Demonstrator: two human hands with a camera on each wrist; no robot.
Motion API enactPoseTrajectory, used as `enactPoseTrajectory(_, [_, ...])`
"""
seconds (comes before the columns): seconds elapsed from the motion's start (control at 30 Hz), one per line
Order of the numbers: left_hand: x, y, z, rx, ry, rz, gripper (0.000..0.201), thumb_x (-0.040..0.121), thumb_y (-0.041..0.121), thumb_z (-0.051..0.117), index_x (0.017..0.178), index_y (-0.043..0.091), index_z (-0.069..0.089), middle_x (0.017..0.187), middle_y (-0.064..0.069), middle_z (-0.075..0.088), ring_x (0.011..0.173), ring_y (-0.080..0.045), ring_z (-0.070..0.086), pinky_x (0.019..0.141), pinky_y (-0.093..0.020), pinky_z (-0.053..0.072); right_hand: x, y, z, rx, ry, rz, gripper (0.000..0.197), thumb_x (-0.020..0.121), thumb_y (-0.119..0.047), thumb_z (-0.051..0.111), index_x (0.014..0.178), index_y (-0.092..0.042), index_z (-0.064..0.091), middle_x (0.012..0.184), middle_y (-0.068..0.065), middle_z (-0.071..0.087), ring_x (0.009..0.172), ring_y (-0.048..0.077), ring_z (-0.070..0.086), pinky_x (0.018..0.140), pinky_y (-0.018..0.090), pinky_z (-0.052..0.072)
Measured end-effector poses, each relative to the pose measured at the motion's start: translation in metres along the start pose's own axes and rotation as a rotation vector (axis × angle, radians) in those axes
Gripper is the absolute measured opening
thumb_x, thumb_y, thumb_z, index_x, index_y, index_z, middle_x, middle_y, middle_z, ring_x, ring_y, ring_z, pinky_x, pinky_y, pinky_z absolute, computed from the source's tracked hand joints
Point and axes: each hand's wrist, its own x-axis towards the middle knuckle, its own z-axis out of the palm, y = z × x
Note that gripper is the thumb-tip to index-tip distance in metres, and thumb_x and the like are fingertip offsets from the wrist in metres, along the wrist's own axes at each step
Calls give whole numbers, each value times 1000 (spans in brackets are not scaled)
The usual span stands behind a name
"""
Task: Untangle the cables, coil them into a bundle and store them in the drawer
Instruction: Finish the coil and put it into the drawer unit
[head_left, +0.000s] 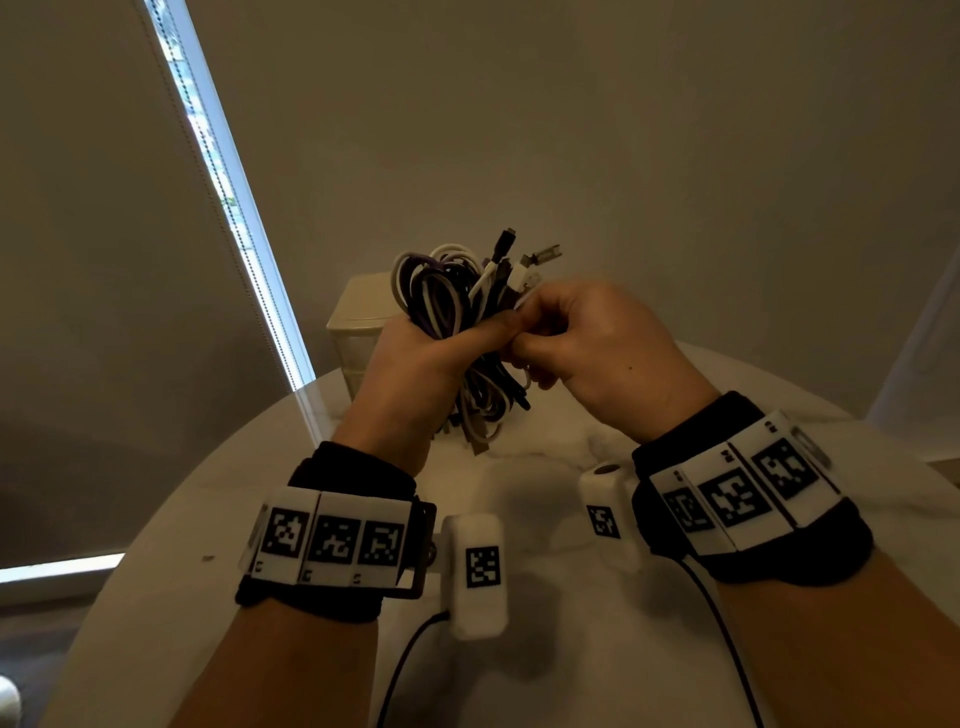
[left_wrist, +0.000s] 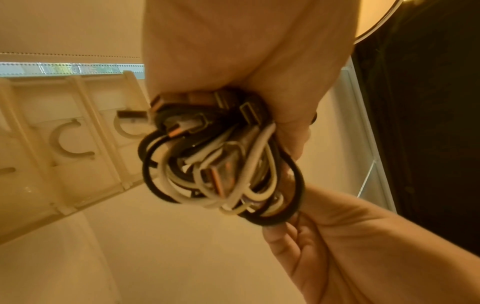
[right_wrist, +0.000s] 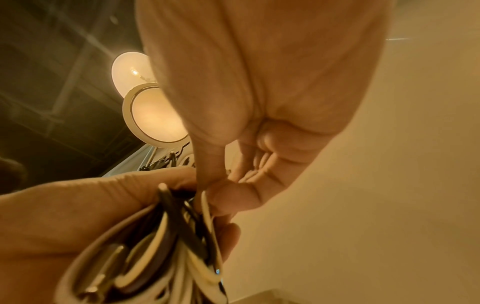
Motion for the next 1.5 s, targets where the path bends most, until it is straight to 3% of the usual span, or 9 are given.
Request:
enactPoseTrajectory(0.2, [2,-7,4,67,146,61,17,92,19,72,106,28,71,99,-1,77,96,-15,74,89,-44,62,1,-1,0,95,-66,73,16,86,-24,75,91,-12,66,78,1,72,68,12,69,66,24,58])
enactPoseTrajectory(0.5, [6,-11,-1,-50,161,36,25,91,4,67,116,9,69,106,-21,72,102,-38,72,84,-58,61,1,3,-1,150,-171,50,8,89,-24,72,96,-19,73,93,0,75,90,14,70,91,38,57])
enactPoseTrajectory(0.7, [6,-11,2,-169,277,-8,15,88,11,72,103,7,72,95,-16,73,98,-37,73,79,-48,63,2,3,-4,339,-228,104,17,92,-21,67,94,-5,72,95,12,75,92,18,73,91,33,58])
enactPoseTrajectory(0.87, [6,-10,4,-246,235,-48,8,95,12,64,98,8,70,82,-4,74,83,-23,76,71,-38,62,3,7,-3,386,-163,132,9,89,-19,70,85,-11,69,86,5,72,79,12,71,77,24,59])
enactPoseTrajectory(0.97, [7,-10,4,-264,237,-29,13,97,11,62,107,5,67,80,-3,69,81,-20,72,69,-32,59,3,6,-3,257,-167,55,13,91,-27,68,90,-15,73,87,0,74,80,6,67,80,27,56])
enactPoseTrajectory(1.1, [9,-9,-6,-128,315,-6,7,93,16,70,99,12,69,74,1,66,79,-23,68,71,-39,57,1,7,-2,111,-236,39,22,97,-35,59,106,-24,75,96,-6,75,92,5,68,91,33,52])
enactPoseTrajectory(1.2, [9,-8,-26,186,372,55,4,90,17,72,95,17,72,87,-15,72,84,-30,71,74,-47,58,1,11,2,70,-256,94,24,101,-32,53,115,-23,71,100,-8,75,93,7,70,95,35,53])
enactPoseTrajectory(1.37, [8,-15,-60,412,433,-24,22,81,26,71,92,7,70,90,-22,70,80,-29,69,75,-48,60,0,7,16,-113,-249,99,25,100,-34,52,98,-22,73,92,-7,75,88,8,68,91,37,54])
enactPoseTrajectory(1.5, [8,-18,-75,377,440,-79,29,76,30,69,96,10,72,91,-17,71,88,-32,71,83,-55,60,9,-2,51,-297,-459,139,27,101,-32,50,98,-22,74,93,-8,74,89,11,67,84,31,53])
